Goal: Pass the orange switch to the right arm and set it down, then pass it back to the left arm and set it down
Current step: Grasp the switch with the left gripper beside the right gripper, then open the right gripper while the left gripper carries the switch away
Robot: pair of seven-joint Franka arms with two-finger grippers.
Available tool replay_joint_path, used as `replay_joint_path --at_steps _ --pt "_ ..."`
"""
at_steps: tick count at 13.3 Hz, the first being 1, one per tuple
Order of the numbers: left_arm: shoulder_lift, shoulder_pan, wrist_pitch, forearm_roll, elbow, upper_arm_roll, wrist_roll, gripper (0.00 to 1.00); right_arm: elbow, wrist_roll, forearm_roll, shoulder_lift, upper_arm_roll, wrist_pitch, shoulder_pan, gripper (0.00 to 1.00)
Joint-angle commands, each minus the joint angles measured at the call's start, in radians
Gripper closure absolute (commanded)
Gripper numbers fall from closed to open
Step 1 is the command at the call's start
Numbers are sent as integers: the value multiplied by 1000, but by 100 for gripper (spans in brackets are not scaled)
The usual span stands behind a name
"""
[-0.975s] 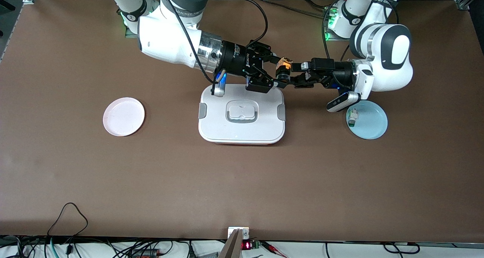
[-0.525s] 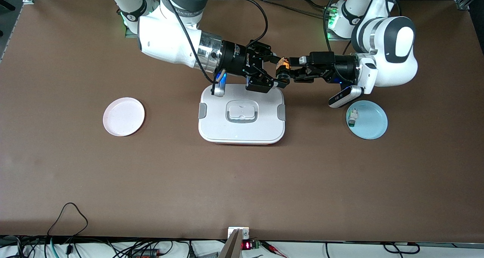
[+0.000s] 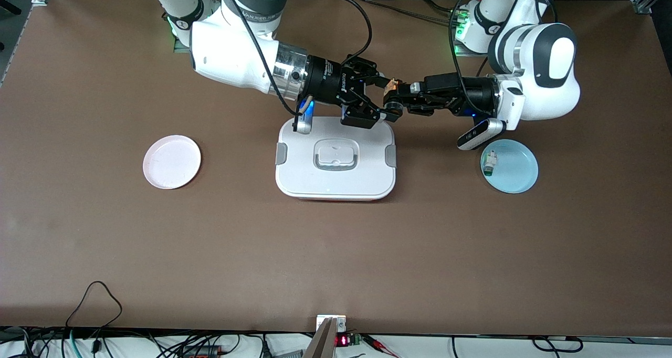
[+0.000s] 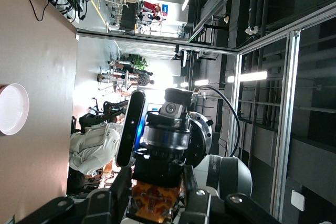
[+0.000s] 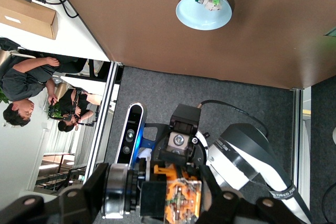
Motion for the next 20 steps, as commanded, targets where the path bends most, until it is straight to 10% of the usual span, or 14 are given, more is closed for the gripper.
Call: replay_joint_path --at_steps 1,4,7,16,20 --pt "-23 4 3 -23 -18 -4 17 100 15 3 13 5 8 8 5 96" --pt "-23 5 3 -23 -18 -4 10 100 15 7 15 5 8 8 5 80" --pt "-23 5 3 -23 -18 -4 5 100 12 1 8 -3 8 8 5 0" --pt "-20 13 40 126 7 6 -23 100 -47 -3 2 -149 -5 -156 -161 0" --pt "20 48 35 476 101 10 -87 100 -79 -70 -41 -273 -271 -538 -199 0"
